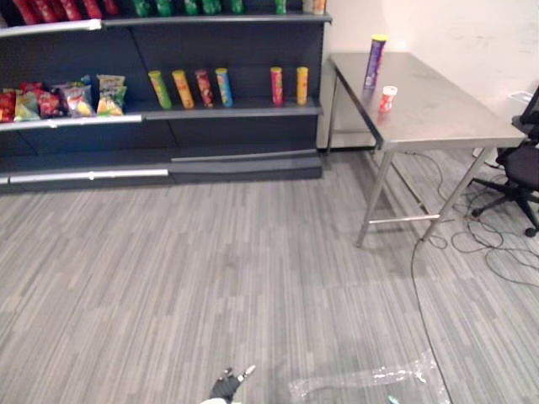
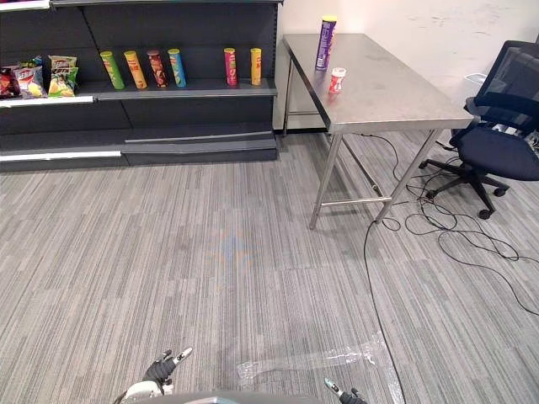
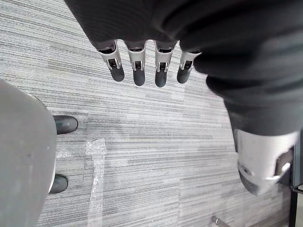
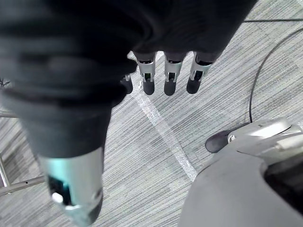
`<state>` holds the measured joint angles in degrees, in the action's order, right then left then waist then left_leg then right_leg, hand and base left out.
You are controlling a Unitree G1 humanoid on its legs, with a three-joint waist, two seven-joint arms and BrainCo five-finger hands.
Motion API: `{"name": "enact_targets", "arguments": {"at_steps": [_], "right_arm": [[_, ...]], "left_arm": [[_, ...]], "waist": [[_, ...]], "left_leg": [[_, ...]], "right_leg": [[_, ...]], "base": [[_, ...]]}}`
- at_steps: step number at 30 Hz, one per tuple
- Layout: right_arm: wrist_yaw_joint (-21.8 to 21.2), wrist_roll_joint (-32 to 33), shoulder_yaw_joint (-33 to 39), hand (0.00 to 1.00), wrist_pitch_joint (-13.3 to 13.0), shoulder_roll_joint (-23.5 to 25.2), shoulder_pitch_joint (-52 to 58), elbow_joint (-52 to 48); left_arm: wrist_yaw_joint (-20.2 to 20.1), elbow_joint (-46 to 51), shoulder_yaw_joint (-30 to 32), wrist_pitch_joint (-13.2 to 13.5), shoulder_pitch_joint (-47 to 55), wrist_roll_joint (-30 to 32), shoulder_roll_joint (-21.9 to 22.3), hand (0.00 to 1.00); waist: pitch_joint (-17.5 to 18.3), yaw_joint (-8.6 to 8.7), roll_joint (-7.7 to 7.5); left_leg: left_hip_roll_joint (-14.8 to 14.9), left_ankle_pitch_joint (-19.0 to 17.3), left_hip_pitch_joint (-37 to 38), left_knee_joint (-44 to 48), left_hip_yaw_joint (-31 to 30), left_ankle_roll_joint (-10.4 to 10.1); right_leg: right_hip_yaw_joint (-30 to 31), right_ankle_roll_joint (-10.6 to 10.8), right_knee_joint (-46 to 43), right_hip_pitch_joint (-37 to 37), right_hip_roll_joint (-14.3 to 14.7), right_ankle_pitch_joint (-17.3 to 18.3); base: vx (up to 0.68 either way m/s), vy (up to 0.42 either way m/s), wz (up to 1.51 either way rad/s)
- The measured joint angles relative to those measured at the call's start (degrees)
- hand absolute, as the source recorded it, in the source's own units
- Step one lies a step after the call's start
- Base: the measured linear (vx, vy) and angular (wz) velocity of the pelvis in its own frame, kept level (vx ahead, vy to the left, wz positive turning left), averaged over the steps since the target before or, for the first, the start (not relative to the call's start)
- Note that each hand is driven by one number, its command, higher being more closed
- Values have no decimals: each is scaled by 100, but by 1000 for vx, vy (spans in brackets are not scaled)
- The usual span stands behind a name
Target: Put the gum and the chips on the shelf.
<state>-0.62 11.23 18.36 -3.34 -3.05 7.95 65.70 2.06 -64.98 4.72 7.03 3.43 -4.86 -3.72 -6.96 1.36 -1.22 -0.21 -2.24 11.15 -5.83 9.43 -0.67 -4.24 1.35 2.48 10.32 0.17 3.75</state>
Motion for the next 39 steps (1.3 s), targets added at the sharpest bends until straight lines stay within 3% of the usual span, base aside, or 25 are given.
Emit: {"name": "enact_targets", "arguments": {"at_steps": [39], "right_arm": [[-3, -4, -293, 0, -76, -66, -4, 24]], "left_arm": [[-2, -2, -228, 24, -46, 114, -50, 0]], "waist": [[-23, 0, 23]], "left_leg": [[-1, -18, 12, 1, 72, 7]], "right_leg": [[22, 1, 30, 16, -2, -2]], "base": [[-7, -11, 0]]}}
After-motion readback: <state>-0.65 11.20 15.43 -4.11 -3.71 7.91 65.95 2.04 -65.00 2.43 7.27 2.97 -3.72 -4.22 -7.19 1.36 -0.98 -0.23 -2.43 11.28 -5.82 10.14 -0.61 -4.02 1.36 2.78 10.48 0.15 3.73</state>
